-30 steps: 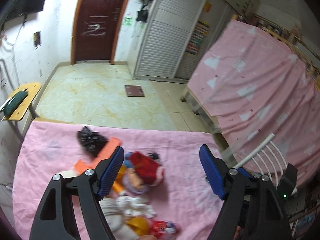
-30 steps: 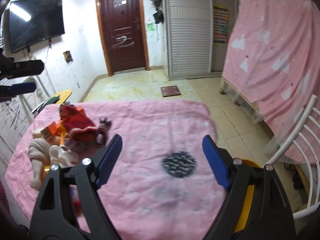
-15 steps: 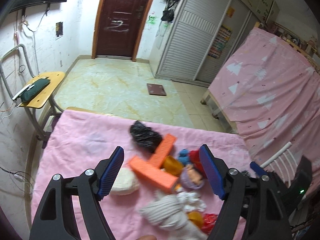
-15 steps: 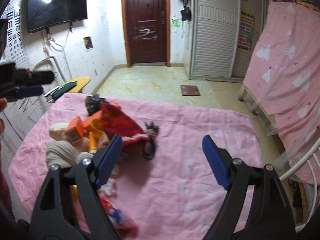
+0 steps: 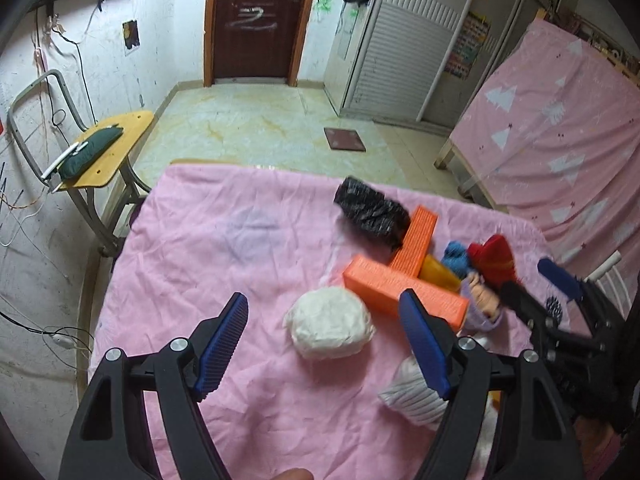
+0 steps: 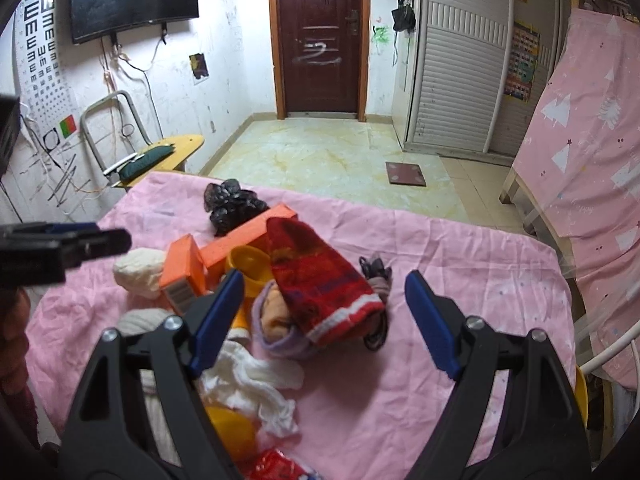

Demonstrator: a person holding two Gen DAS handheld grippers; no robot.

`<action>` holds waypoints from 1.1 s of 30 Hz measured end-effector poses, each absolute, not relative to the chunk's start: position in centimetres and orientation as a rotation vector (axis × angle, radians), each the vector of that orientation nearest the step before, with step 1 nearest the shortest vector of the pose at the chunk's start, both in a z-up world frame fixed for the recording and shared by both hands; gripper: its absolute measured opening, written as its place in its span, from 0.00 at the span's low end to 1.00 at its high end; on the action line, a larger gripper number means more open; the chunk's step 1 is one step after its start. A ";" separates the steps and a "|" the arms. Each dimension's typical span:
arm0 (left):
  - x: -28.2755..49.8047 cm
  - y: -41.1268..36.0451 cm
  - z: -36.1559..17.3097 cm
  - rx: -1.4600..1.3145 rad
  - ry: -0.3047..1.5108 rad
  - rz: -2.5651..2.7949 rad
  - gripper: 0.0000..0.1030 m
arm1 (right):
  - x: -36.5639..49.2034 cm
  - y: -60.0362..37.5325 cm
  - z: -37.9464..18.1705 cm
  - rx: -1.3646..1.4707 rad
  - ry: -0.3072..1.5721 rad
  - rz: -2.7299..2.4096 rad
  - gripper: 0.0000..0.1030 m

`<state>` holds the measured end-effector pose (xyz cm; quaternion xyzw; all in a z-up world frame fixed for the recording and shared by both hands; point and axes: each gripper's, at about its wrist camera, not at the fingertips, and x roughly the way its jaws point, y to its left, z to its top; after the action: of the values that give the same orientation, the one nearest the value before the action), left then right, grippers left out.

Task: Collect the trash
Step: 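Return to the bed, grasp the white ball with the left gripper while the right grasps the red sock, then carry the ball and sock to the yellow bin and release both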

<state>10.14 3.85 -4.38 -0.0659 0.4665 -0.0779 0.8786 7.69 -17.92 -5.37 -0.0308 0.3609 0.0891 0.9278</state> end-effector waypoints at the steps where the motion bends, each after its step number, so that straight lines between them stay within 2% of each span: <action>1: 10.2 3.9 -4.7 -0.133 0.980 -0.164 0.69 | 7.9 -17.7 -5.5 -0.069 0.744 0.179 0.77; 7: 10.6 3.2 -6.6 -0.098 1.034 -0.191 0.69 | 9.1 -17.1 -6.0 -0.084 0.760 0.160 0.76; 9: 10.7 2.8 -7.0 -0.081 1.037 -0.189 0.66 | 9.5 -17.2 -6.1 -0.077 0.763 0.157 0.72; 12: 10.7 2.4 -7.6 -0.072 1.053 -0.200 0.50 | 9.9 -17.4 -6.4 -0.062 0.783 0.165 0.58; 13: 10.7 2.3 -7.7 -0.073 1.058 -0.212 0.46 | 10.0 -17.5 -6.6 -0.057 0.790 0.170 0.49; 14: 10.6 2.1 -7.7 -0.064 1.054 -0.214 0.44 | 10.0 -17.5 -6.7 -0.051 0.793 0.176 0.40; 17: 10.5 1.7 -7.7 -0.046 1.044 -0.208 0.43 | 10.1 -17.7 -7.0 -0.033 0.797 0.191 0.22; 23: 10.3 2.3 -6.9 -0.064 1.023 -0.181 0.42 | 9.4 -17.9 -6.4 -0.040 0.770 0.197 0.15; 33: 9.1 2.2 -2.2 -0.051 0.922 -0.149 0.42 | 7.4 -19.6 -4.2 -0.019 0.696 0.186 0.15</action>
<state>9.11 2.23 -2.18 -0.0245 0.4445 -0.0717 0.8926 7.41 -19.55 -4.15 -0.0092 0.3403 0.0909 0.9359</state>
